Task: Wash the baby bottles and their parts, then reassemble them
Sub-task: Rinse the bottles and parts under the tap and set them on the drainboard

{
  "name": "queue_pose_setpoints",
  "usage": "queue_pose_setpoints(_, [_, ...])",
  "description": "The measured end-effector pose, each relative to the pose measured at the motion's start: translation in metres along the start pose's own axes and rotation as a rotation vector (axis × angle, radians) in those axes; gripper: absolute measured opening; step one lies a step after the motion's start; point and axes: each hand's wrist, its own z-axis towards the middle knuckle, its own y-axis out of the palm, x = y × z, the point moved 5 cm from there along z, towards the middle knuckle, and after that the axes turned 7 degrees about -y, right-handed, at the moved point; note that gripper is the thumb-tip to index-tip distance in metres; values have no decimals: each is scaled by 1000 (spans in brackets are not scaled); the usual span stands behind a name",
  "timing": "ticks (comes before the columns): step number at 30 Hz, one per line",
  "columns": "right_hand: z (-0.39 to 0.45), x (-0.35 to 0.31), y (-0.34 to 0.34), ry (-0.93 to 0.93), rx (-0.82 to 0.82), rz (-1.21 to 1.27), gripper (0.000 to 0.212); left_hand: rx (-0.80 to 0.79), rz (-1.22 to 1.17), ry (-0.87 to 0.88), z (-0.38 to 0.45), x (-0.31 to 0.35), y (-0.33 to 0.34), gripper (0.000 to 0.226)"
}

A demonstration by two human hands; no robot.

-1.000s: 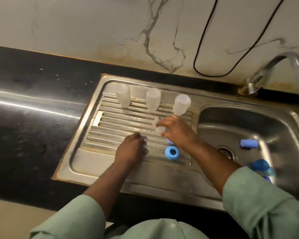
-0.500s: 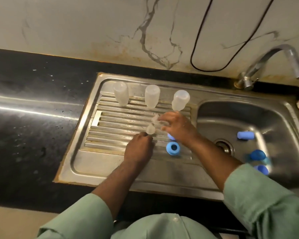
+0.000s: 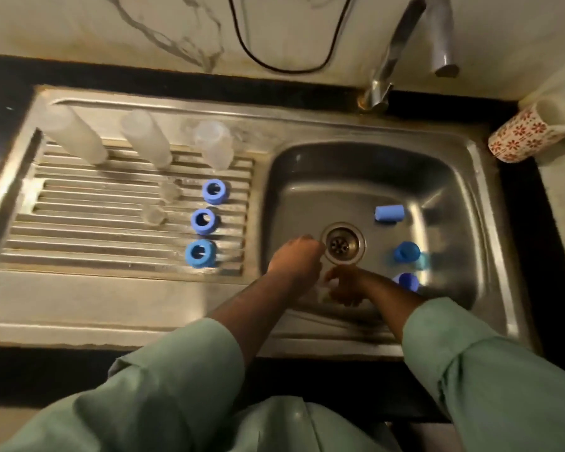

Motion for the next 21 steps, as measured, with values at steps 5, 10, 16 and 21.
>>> queue_pose_setpoints(5, [38,4,13,-196,-45,-145,32,-31,-122,-229,36,4,21,32])
queue_pose_setpoints(10, [22,-6,-28,-429,332,227,12,179,-244,-290,54,10,-36,27])
queue_pose_setpoints(16, [-36,-7,-132,-605,971,603,17,566,-386,2,104,91,-150,42])
queue_pose_setpoints(21, [-52,-13,-154,-722,1027,502,11,473,-411,-51,148,131,-170,43])
